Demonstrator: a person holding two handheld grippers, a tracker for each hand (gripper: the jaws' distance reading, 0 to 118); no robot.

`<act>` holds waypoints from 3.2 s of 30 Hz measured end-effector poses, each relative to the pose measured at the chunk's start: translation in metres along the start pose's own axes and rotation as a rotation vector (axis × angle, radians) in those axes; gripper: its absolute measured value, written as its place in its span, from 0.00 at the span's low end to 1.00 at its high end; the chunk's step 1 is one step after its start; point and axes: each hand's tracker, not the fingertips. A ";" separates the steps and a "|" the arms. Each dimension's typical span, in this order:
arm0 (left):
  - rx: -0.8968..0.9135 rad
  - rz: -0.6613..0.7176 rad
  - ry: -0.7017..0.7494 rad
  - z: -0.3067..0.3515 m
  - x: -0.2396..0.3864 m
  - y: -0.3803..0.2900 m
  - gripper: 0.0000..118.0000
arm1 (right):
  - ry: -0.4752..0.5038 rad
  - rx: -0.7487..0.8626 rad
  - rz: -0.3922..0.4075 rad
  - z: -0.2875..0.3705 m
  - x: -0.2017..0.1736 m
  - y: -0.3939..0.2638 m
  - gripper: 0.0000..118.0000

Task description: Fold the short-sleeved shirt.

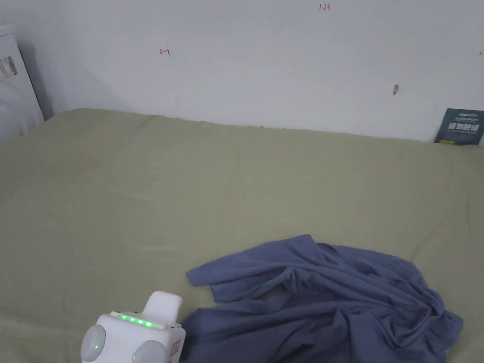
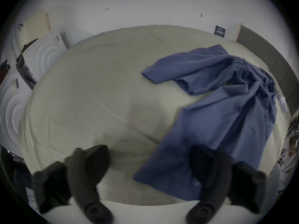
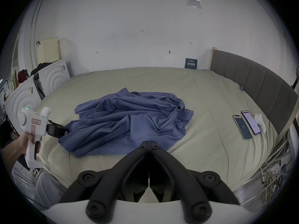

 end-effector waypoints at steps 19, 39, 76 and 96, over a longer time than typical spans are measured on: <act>0.025 0.115 -0.100 0.014 -0.006 -0.002 0.00 | -0.013 -0.165 0.199 -0.213 0.062 0.187 0.00; -0.022 0.150 -0.157 -0.006 -0.013 -0.004 0.00 | 0.028 -0.506 0.207 -0.348 0.084 0.167 0.71; 0.521 0.255 0.259 0.311 -0.099 0.154 0.00 | -0.029 0.197 -0.171 0.142 0.215 0.300 0.02; 0.563 0.223 0.374 0.278 -0.094 0.242 0.00 | -0.049 0.188 -0.148 0.070 0.200 0.358 0.02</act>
